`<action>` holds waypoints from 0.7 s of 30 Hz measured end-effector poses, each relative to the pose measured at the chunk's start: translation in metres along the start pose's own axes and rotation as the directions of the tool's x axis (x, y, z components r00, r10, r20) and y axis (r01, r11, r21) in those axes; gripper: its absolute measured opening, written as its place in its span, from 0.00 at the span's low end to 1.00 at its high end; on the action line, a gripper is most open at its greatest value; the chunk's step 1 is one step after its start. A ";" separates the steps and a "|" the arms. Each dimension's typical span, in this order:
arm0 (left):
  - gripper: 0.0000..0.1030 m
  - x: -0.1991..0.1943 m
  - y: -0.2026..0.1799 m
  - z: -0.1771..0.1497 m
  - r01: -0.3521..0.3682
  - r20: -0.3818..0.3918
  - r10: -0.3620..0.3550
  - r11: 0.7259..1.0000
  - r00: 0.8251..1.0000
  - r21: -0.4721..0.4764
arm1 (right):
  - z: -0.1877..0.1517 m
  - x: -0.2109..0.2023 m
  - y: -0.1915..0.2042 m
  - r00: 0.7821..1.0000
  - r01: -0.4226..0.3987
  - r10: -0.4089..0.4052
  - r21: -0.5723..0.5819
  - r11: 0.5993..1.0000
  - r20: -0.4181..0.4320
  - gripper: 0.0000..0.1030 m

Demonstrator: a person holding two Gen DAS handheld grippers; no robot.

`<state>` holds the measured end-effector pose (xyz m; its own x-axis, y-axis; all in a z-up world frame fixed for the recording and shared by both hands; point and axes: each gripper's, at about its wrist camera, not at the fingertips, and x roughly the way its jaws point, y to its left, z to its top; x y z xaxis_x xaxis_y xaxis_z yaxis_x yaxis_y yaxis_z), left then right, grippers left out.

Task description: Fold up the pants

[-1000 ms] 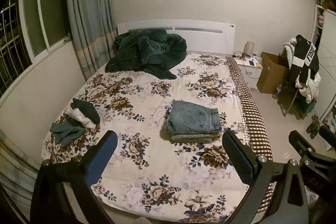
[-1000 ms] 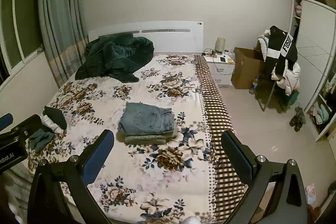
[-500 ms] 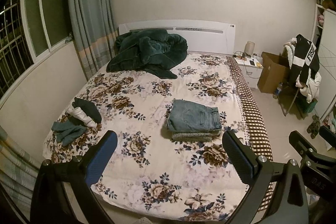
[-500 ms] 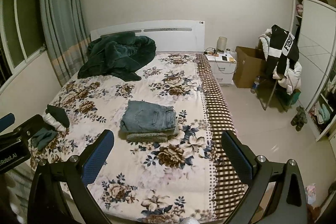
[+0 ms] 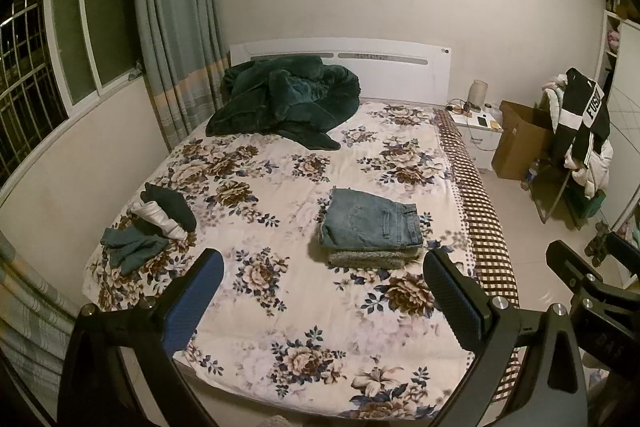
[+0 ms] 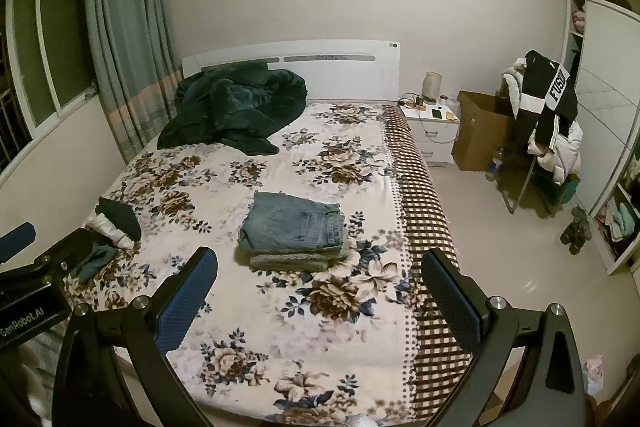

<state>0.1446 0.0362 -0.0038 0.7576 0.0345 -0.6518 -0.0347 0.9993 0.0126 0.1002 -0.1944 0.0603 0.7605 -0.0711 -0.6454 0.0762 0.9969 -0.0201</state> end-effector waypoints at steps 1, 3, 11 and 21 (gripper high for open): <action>0.99 0.001 0.000 0.000 -0.001 0.000 0.001 1.000 1.000 -0.002 | 0.000 0.001 -0.001 1.000 -0.002 0.002 0.001 1.000 0.000 1.00; 0.99 0.001 0.000 0.000 -0.001 0.000 0.001 1.000 1.000 -0.001 | 0.000 0.001 0.000 1.000 -0.003 0.003 0.001 1.000 0.000 1.00; 0.99 -0.001 -0.001 -0.002 0.002 0.000 -0.002 1.000 1.000 -0.003 | 0.000 0.001 0.000 1.000 -0.003 0.003 0.001 1.000 -0.002 1.00; 0.99 -0.003 -0.001 -0.002 0.001 0.000 -0.001 1.000 1.000 -0.003 | -0.001 0.000 0.001 1.000 -0.007 0.007 0.002 1.000 -0.006 1.00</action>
<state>0.1412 0.0351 -0.0034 0.7576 0.0332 -0.6519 -0.0359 0.9993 0.0091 0.0996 -0.1933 0.0594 0.7575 -0.0640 -0.6498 0.0725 0.9973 -0.0137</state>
